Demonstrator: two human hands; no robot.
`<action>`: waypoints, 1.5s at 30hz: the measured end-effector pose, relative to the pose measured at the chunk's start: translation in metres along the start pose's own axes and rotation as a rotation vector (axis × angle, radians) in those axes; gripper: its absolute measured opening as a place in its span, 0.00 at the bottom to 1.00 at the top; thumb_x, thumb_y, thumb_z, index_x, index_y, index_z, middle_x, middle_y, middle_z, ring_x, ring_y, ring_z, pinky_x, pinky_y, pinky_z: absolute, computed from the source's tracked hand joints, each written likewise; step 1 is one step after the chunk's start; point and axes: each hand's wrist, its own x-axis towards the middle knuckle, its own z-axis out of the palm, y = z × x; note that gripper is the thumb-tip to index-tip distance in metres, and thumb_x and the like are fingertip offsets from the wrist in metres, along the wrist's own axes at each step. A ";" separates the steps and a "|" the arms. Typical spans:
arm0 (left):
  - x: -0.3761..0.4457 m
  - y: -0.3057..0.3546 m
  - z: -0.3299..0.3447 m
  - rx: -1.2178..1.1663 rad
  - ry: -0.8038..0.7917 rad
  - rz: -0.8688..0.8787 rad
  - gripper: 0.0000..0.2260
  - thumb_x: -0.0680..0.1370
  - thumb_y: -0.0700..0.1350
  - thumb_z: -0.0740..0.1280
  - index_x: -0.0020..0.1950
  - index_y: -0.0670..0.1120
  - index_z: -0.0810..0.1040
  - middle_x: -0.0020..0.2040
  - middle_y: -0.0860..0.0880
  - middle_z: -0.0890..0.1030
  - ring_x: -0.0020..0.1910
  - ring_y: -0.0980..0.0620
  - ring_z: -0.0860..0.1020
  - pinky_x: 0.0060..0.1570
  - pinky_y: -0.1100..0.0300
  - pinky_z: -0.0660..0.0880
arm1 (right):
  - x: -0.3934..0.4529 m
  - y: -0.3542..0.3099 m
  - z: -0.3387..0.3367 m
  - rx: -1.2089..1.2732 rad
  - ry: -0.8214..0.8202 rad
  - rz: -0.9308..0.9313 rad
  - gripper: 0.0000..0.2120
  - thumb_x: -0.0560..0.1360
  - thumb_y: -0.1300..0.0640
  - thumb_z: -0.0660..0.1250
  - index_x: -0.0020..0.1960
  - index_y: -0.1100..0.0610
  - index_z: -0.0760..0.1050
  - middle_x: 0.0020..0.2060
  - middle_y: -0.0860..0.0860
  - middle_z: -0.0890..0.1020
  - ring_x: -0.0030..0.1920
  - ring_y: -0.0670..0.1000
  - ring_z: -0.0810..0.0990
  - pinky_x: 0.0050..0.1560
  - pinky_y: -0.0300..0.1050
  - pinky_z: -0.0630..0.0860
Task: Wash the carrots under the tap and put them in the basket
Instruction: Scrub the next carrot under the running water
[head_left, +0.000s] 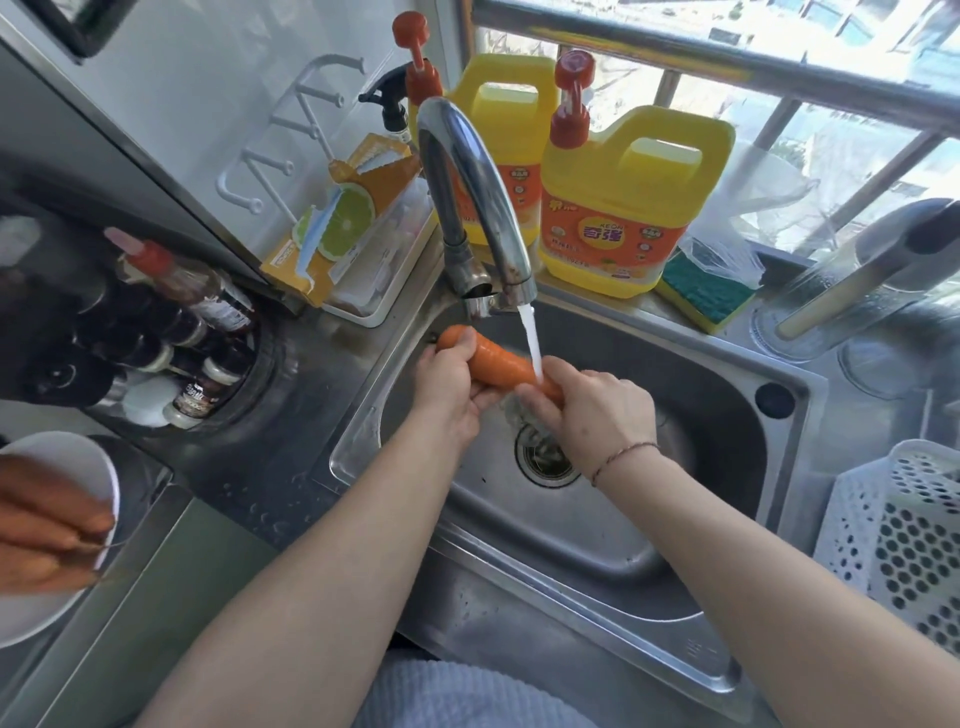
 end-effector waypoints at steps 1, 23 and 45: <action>-0.001 -0.001 -0.001 0.013 0.002 0.003 0.19 0.83 0.46 0.64 0.72 0.44 0.66 0.63 0.36 0.77 0.53 0.39 0.82 0.34 0.49 0.82 | 0.001 -0.002 -0.002 0.084 -0.063 0.046 0.22 0.77 0.32 0.54 0.55 0.45 0.77 0.40 0.51 0.82 0.43 0.59 0.81 0.38 0.45 0.68; -0.019 -0.009 -0.020 0.069 -0.224 0.100 0.06 0.82 0.40 0.64 0.58 0.47 0.72 0.61 0.37 0.79 0.51 0.40 0.83 0.46 0.49 0.83 | -0.004 0.012 0.002 0.810 -0.586 0.225 0.14 0.80 0.46 0.64 0.54 0.56 0.78 0.31 0.52 0.76 0.23 0.48 0.70 0.26 0.42 0.71; -0.025 -0.041 -0.020 0.032 -0.710 -0.015 0.20 0.73 0.37 0.71 0.63 0.36 0.73 0.53 0.39 0.83 0.52 0.45 0.83 0.53 0.56 0.80 | -0.042 0.020 -0.018 1.506 -0.962 0.612 0.20 0.76 0.38 0.59 0.40 0.55 0.69 0.24 0.49 0.63 0.17 0.44 0.57 0.20 0.30 0.52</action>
